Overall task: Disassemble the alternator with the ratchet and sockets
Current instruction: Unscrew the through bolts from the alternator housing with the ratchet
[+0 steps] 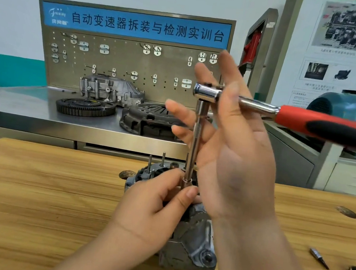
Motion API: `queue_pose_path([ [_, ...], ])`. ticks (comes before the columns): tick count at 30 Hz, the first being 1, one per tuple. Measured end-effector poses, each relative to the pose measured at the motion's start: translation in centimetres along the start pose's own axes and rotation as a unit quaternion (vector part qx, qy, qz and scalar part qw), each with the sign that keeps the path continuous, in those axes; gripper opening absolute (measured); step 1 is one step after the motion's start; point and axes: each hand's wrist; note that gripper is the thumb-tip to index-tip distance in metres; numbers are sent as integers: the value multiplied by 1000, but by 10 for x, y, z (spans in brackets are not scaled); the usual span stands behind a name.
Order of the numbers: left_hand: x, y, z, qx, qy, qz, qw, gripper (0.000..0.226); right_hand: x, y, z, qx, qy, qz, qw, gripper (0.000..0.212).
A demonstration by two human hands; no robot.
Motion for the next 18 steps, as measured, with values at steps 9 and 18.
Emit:
queue_pose_path([
  [9, 1, -4, 1, -9, 8, -40, 999, 28, 5, 5, 0, 4, 1, 1, 1000, 27],
  [18, -1, -7, 2, -1, -4, 21, 1000, 28, 1, 5, 1, 63, -18, -53, 996, 48],
])
Point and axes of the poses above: each hand's wrist, its own z-axis away from the middle knuckle, its own x-axis out of the palm, y = z × x, and after that the axes turned 14 degrees about x, right-handed
